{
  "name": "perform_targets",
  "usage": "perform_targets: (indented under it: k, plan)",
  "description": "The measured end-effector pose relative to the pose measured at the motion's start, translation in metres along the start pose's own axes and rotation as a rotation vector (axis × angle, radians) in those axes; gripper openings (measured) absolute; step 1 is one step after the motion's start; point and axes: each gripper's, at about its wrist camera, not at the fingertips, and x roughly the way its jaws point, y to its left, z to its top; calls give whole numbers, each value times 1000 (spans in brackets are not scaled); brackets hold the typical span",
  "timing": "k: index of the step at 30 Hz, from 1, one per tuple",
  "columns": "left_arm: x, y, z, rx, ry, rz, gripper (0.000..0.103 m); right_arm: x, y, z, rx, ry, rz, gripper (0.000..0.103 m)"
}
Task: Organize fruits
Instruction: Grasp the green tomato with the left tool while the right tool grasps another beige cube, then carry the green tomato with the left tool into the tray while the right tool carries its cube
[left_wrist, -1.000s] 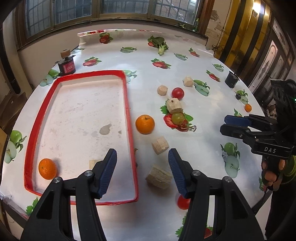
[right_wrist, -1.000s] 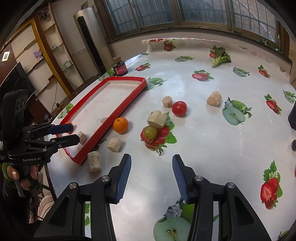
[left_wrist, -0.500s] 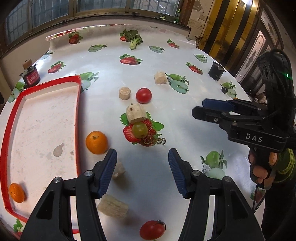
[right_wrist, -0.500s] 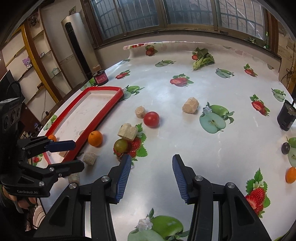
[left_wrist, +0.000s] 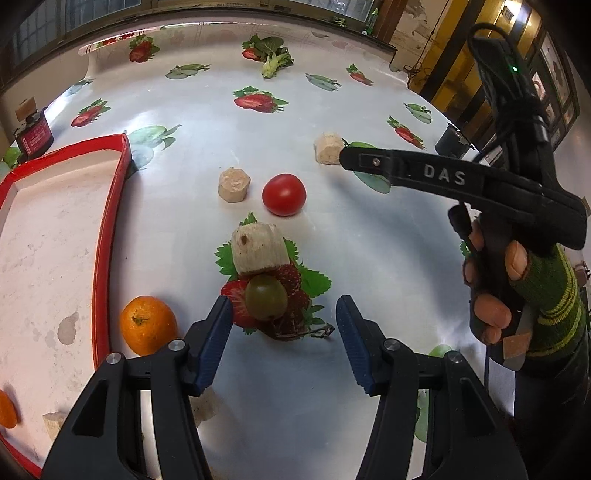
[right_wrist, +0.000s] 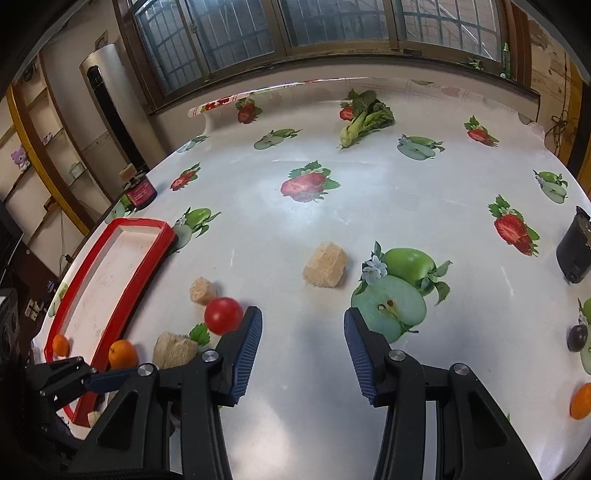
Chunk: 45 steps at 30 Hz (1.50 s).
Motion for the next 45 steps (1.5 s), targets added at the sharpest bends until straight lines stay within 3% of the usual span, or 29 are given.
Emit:
perform_targets:
  k: [4, 8, 10, 11, 20, 32, 45]
  plan:
    - [8, 3, 0, -7, 12, 2, 55, 24, -6, 10, 25, 7, -18, 48]
    - [11, 7, 1, -15, 1, -19, 34, 45, -11, 17, 41, 32, -26, 47]
    - [12, 10, 1, -19, 0, -22, 22, 49, -9, 17, 28, 20, -40, 41]
    - [12, 11, 1, -21, 0, -30, 22, 49, -9, 17, 24, 24, -38, 34]
    - [-3, 12, -5, -12, -21, -41, 22, 21, 4, 7, -1, -5, 3, 34]
    - [-44, 27, -14, -26, -86, -13, 22, -36, 55, -8, -88, -65, 72, 34]
    - [-75, 53, -27, -56, -139, 26, 22, -45, 95, -18, -138, -56, 112, 34]
